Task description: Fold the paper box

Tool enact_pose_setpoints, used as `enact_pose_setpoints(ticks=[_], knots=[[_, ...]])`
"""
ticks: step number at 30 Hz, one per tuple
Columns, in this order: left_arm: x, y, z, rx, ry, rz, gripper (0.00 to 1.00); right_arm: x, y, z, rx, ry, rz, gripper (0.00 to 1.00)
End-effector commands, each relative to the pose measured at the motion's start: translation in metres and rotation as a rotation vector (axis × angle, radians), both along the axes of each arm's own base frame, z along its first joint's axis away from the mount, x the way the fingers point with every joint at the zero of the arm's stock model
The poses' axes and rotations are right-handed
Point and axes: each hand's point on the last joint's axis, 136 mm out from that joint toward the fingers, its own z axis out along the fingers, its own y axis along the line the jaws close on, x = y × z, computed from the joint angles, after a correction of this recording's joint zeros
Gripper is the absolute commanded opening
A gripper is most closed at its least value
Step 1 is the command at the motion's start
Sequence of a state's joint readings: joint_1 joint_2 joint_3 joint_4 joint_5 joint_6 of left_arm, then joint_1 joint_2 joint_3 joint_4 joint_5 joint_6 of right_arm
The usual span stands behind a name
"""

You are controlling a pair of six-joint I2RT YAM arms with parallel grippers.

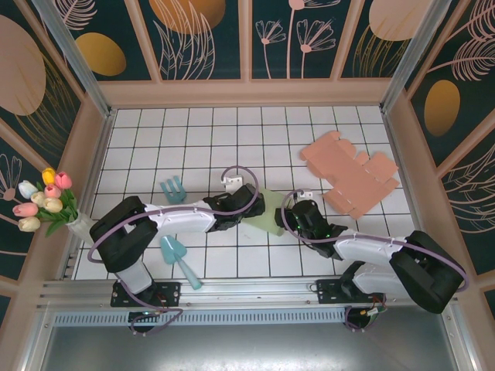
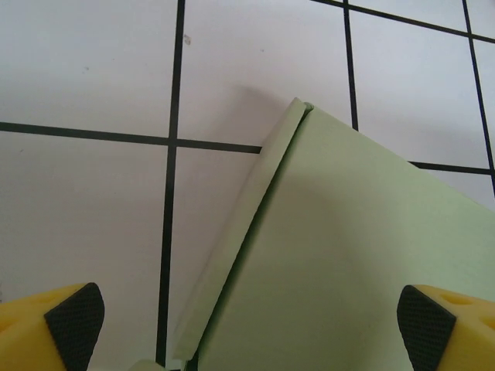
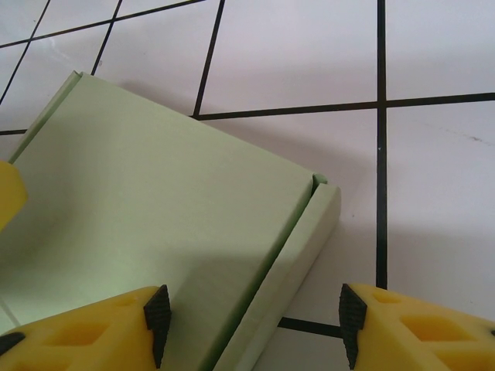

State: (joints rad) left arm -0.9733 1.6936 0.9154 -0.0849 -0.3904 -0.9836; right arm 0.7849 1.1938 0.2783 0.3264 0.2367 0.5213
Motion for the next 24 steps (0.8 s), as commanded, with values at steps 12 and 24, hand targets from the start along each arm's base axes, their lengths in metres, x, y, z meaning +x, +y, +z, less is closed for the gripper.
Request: enact_pose_setpoints(ticks=[12, 24], knots=[[-0.007, -0.008, -0.003, -0.074, 0.063, 0.016, 0.99, 0.000, -0.004, -0.006, -0.015, -0.002, 0.002, 0.62], [-0.014, -0.012, -0.010, -0.127, 0.113, 0.022, 0.98, 0.002, -0.004, -0.008, -0.024, 0.003, -0.002, 0.62]])
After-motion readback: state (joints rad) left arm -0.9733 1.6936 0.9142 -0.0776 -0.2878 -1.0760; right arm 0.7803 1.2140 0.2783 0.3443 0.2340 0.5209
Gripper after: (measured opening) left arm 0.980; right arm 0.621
